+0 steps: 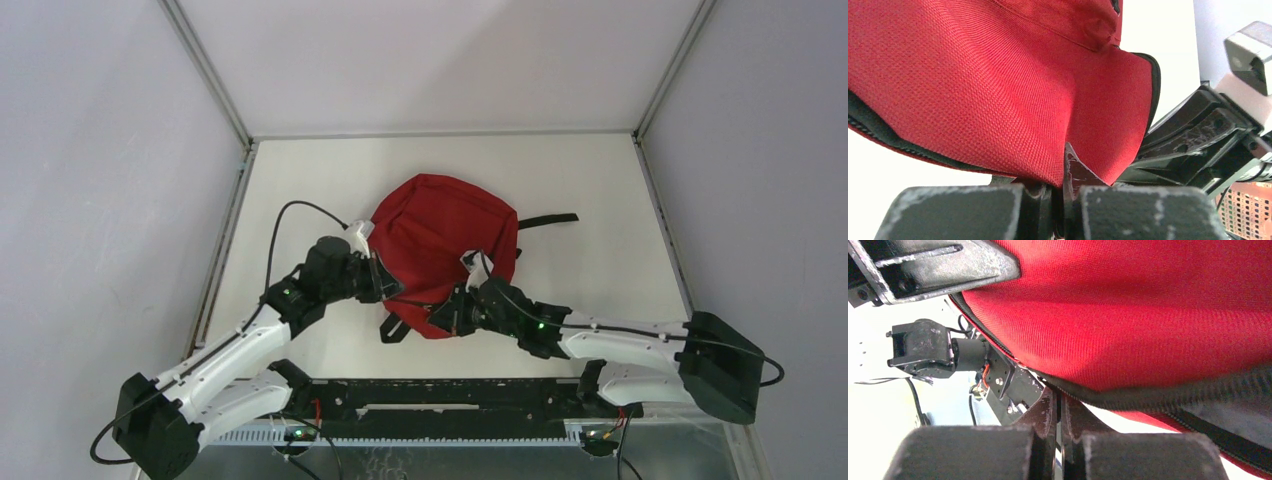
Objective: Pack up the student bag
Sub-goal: Zip the student bag at the center of the board.
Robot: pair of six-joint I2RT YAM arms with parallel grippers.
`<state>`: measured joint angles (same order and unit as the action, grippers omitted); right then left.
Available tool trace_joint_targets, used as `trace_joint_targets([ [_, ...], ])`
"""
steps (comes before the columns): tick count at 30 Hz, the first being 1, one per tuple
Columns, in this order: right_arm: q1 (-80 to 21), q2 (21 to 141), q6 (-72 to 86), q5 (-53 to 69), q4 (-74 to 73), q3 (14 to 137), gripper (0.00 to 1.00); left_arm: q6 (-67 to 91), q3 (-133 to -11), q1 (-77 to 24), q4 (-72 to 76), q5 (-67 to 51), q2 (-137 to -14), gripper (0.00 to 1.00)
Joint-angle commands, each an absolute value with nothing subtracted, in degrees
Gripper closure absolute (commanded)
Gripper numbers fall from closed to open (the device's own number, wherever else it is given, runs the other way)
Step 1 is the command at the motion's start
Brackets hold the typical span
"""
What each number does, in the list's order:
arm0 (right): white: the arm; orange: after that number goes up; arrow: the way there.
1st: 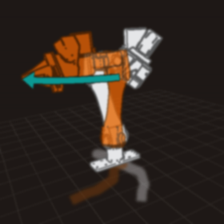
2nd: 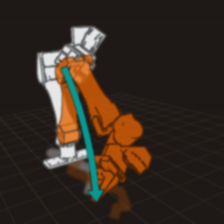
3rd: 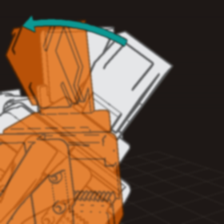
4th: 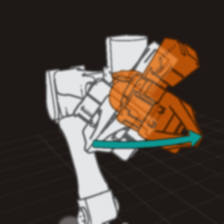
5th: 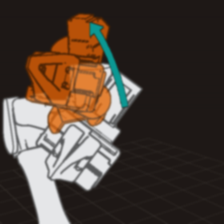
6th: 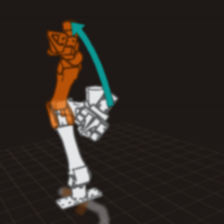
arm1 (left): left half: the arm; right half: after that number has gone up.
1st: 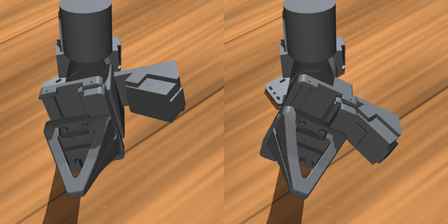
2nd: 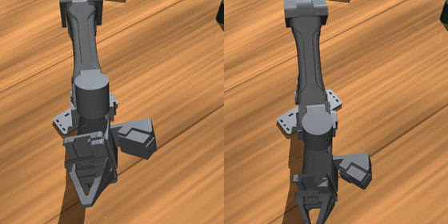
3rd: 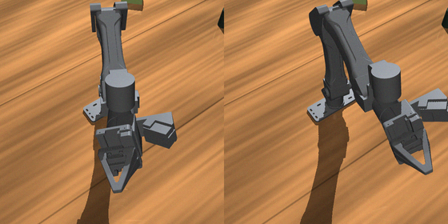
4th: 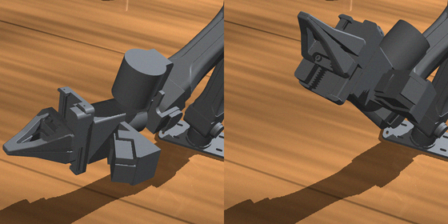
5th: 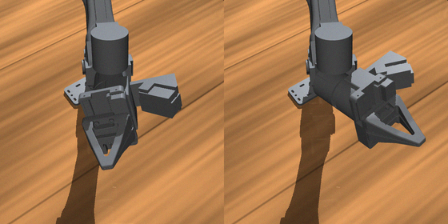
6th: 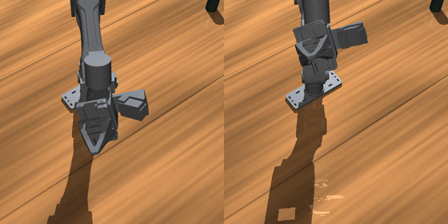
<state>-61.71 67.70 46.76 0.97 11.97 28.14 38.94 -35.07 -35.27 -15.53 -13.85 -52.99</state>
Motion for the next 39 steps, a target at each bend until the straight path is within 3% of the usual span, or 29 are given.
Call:
trace_joint_targets([
  [1,-61.76,62.91,45.28,-5.68,2.93,28.66,1.0,36.62,-36.83,-34.38,-13.29,-12.11,-50.62,1.0],
  [7,-58.77,53.39,47.51,-8.21,-5.74,21.85,1.0,35.29,-36.94,-29.7,-16.94,-10.0,-47.9,1.0],
  [18,-40.39,34.54,52.35,-3.98,-14.48,10.82,1.0,35.79,-36.73,-27.16,-17.79,-11.08,-48.3,1.0],
  [22,-35.97,37.41,49.41,-2.22,-12.33,11.78,1.0,36.44,-36.65,-27.16,-16.96,-12.27,-48.72,1.0],
  [32,-22.65,59.78,40.88,4.85,-4.64,17.85,1.0,36.22,-37.04,-27.07,-19.83,-10.22,-45.36,1.0],
  [39,-21.43,56.47,41.65,1.73,-10.66,20.32,1.0,36.71,-36.34,-26.74,-21.25,-8.08,-43.57,1.0],
])
